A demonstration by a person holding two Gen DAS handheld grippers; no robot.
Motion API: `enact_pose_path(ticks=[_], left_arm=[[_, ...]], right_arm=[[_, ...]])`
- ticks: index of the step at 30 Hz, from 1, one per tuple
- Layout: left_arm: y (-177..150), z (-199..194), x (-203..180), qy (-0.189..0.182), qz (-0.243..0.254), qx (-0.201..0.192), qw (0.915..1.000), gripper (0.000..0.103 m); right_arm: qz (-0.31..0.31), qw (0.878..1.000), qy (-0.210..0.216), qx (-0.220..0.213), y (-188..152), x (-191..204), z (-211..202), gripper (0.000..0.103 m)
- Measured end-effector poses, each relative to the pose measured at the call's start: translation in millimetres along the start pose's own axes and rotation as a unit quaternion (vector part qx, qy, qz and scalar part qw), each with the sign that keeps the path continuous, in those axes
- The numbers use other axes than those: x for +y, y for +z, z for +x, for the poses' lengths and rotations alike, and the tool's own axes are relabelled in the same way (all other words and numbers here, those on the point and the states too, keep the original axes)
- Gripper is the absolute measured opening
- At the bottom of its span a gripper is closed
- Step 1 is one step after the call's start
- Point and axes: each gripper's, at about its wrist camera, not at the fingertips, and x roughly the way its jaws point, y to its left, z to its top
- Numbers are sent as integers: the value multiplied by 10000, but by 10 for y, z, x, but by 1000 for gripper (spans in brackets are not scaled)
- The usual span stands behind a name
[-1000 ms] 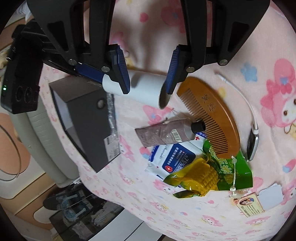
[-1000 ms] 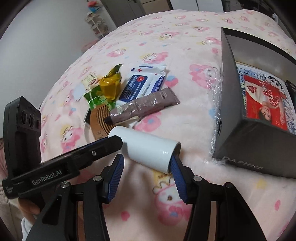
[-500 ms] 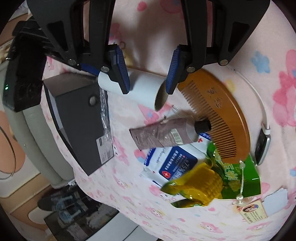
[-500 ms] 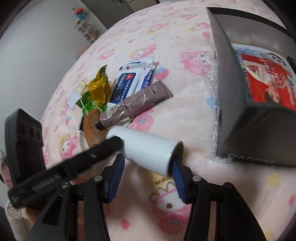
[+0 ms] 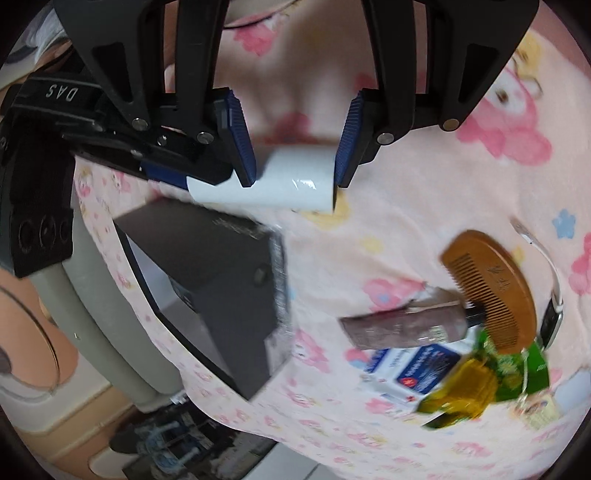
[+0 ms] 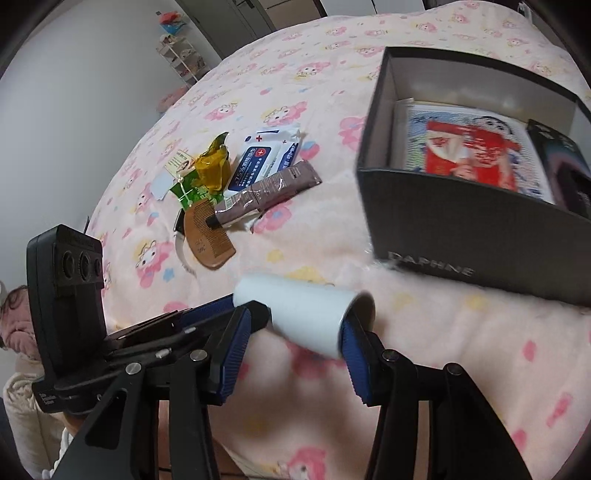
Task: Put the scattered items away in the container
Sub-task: 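Grasp the white lint roller with the left tool and lift it, then carry the white roller with the left tool over the black box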
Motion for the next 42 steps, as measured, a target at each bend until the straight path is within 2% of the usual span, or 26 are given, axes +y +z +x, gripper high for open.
enact_pose_path(ticks=[12,22,32,39,42], left_arm=[[-88,-46,-754,-205,480,9,9986,43],[134,-37,-1296,-309,824,-137,9960,43],[678,344,-1838,-339,1163,-134,9925,43],[1258,855,-2137,-407,1135,42,9927,43],[1464,1147,-2179,-402,1042,239,9935,43]], right_arm=[[202,9981,136,-564,-170,-320,-740,44],[279,9939,174,-1053,-66,-579,-1231,44],[177,9897,36,-1418,406,-1020,-1588,44],[80,9887,-93,-1494,910,-1454,-1655,44],[109,9898,-115,-1415,1154,-1695,-1581,44]])
